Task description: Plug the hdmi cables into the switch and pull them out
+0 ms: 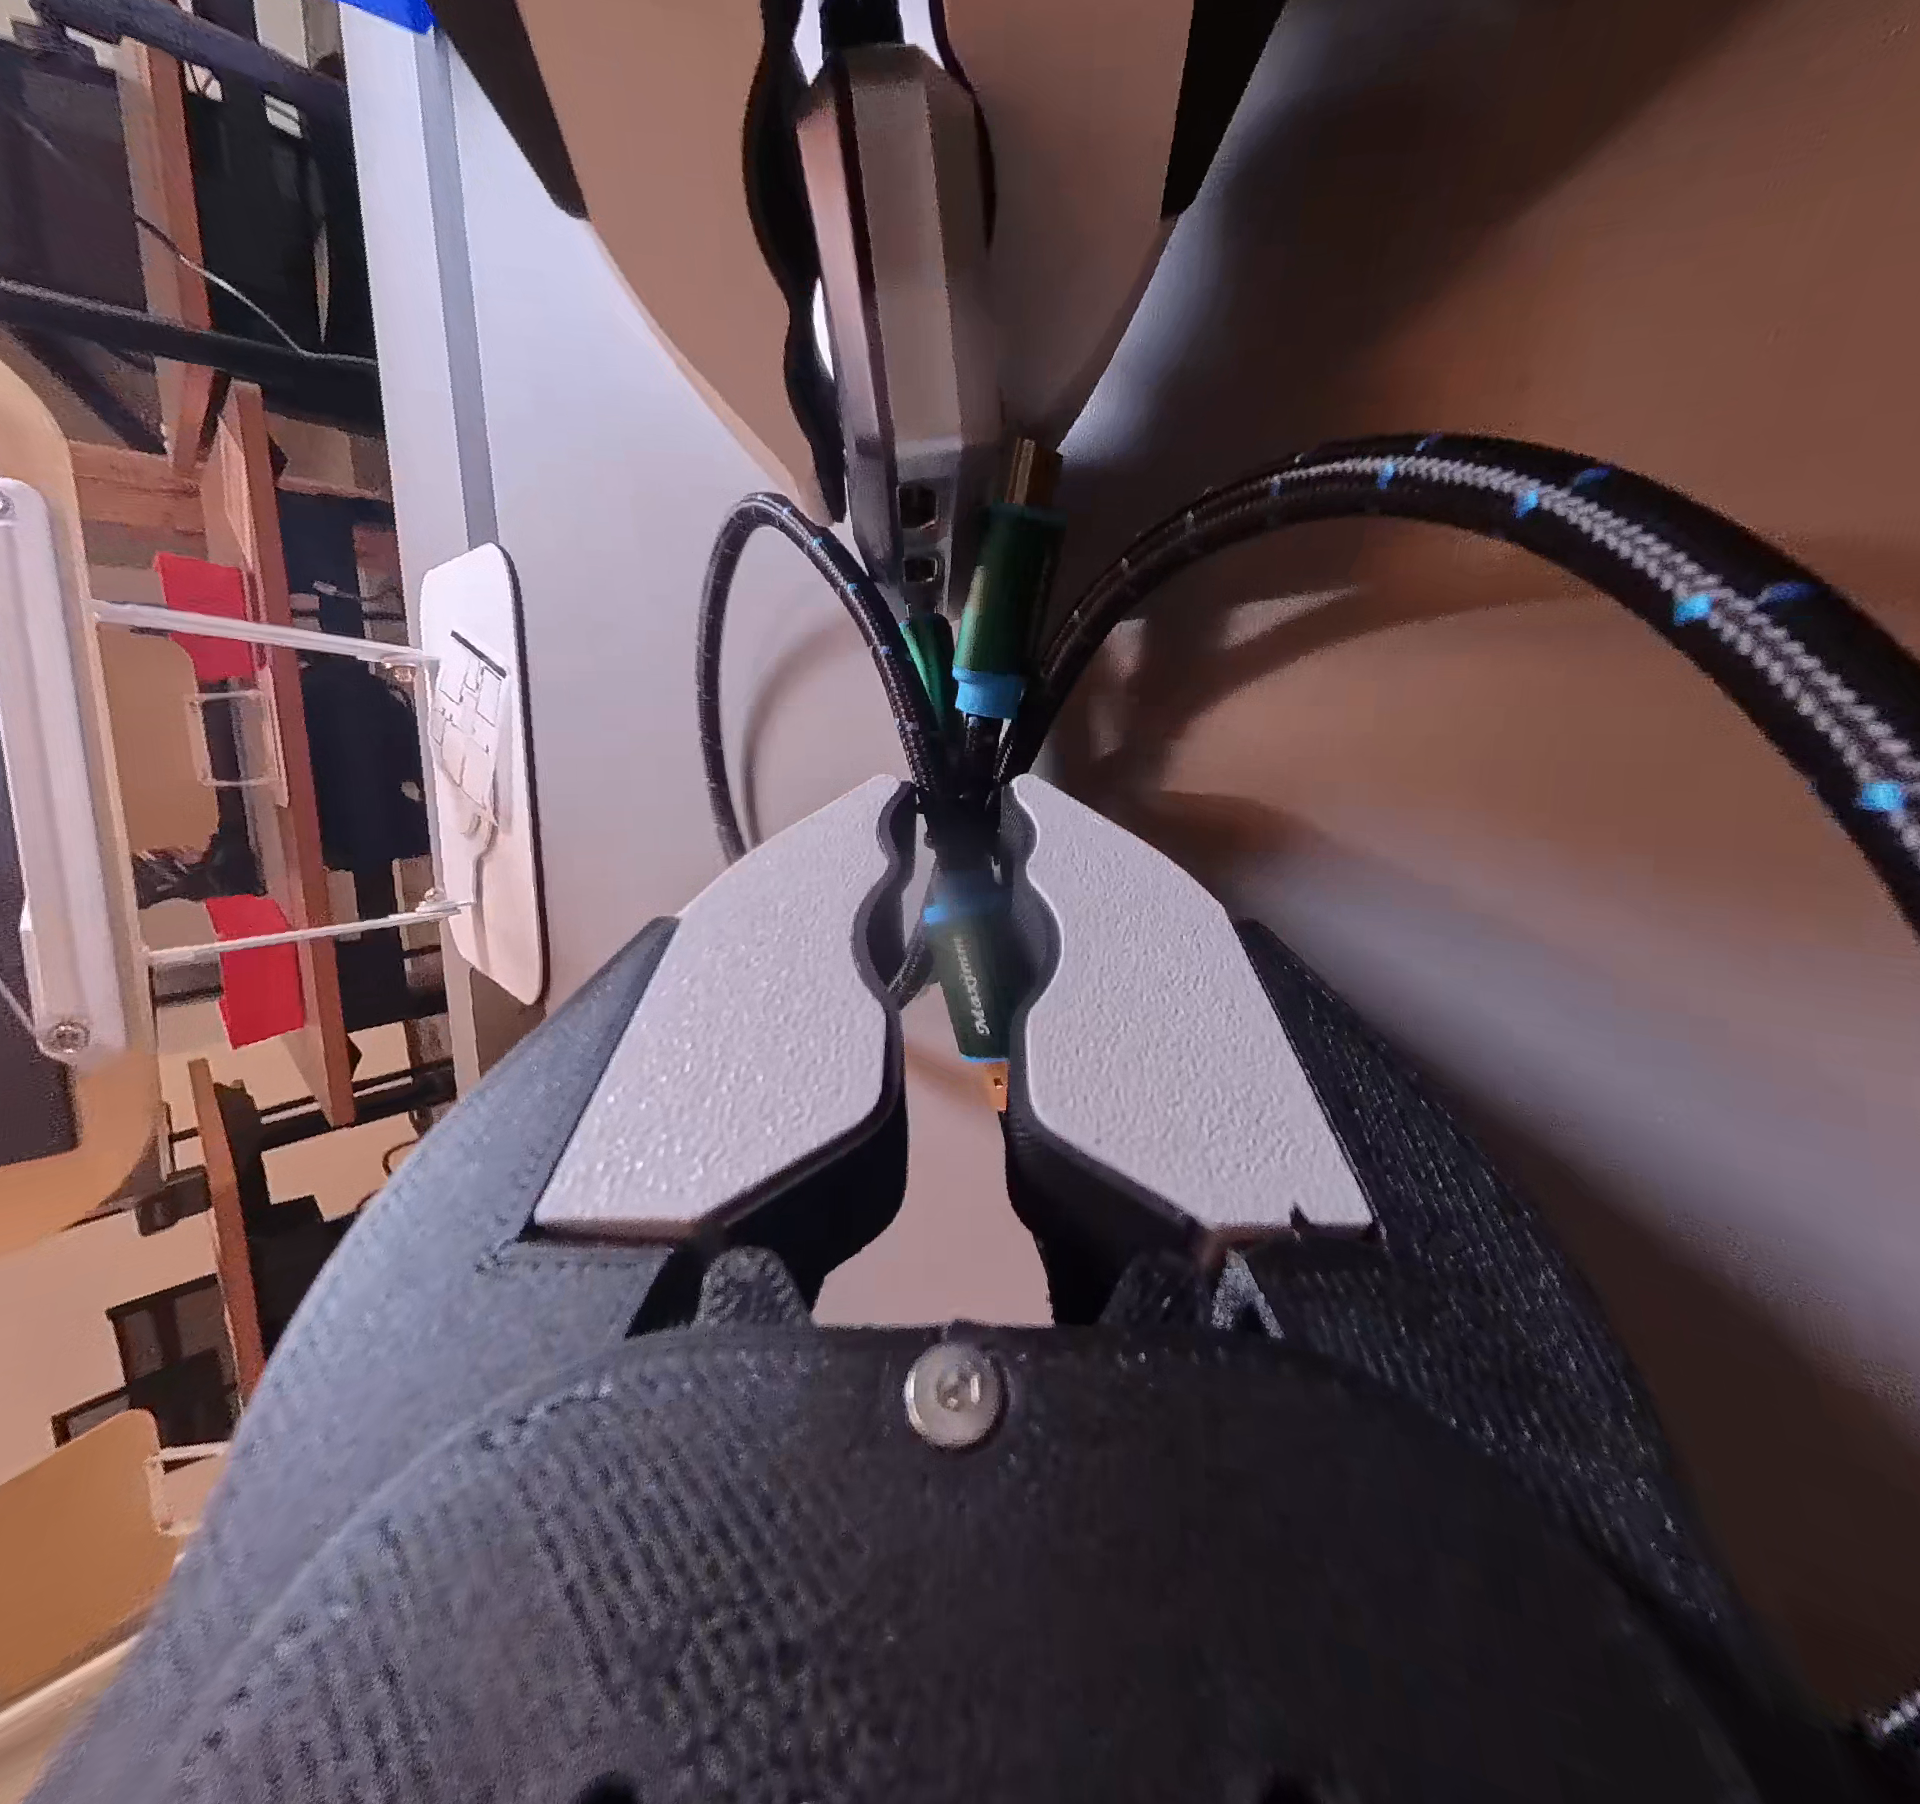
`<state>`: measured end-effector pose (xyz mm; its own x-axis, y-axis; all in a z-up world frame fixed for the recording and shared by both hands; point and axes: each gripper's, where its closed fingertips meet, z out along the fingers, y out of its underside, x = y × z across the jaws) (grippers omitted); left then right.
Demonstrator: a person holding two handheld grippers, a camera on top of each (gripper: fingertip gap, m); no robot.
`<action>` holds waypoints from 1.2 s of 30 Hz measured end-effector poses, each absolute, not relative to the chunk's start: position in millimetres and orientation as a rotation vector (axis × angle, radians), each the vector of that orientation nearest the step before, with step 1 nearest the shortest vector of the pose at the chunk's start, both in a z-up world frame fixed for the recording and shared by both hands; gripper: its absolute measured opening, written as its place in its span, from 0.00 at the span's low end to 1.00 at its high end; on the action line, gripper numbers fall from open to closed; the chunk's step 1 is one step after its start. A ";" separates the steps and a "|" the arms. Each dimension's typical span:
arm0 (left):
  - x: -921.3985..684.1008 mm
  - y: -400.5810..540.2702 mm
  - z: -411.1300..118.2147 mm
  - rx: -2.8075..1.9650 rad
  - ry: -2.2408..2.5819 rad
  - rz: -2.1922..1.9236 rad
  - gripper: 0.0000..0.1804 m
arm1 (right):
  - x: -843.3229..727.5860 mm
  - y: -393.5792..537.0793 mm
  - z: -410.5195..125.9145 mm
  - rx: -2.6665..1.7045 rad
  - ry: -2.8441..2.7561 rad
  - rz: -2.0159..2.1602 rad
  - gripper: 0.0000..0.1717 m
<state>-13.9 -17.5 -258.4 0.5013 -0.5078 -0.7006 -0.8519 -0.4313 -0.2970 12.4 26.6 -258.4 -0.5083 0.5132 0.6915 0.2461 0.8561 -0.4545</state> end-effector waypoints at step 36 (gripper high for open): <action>-12.2 -13.7 -247.5 -2.150 1.215 0.187 0.16 | 9.6 24.6 -259.2 -0.508 -2.126 0.368 0.14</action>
